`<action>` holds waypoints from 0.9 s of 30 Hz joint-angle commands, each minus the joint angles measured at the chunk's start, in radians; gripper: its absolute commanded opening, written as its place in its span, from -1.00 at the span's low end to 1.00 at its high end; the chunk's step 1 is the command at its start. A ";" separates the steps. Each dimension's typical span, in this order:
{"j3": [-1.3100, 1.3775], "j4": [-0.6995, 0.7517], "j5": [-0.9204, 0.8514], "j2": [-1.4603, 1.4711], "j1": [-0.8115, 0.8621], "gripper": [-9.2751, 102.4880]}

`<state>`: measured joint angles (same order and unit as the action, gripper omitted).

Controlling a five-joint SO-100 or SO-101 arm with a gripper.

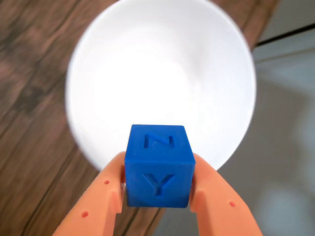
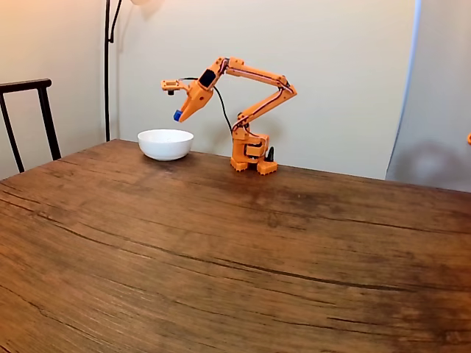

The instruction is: Grasp the cube and drop it in the bowl

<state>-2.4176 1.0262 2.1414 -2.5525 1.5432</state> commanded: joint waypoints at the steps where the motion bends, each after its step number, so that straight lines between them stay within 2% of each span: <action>1: -0.041 -0.124 -0.006 -0.011 0.018 -0.68; 8: -0.221 -0.388 -0.011 -0.008 0.046 -0.66; 12: -0.296 -0.465 -0.011 -0.008 0.074 -0.61; 16: -0.301 -0.465 -0.012 -0.008 0.074 -0.37; 18: -0.293 -0.457 -0.012 -0.008 0.074 -0.32; 22: -0.288 -0.446 -0.017 -0.009 0.058 -0.31; 27: -0.230 -0.321 -0.075 -0.026 -0.044 -0.31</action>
<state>-2.7136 0.6565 2.0831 -2.5525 1.5401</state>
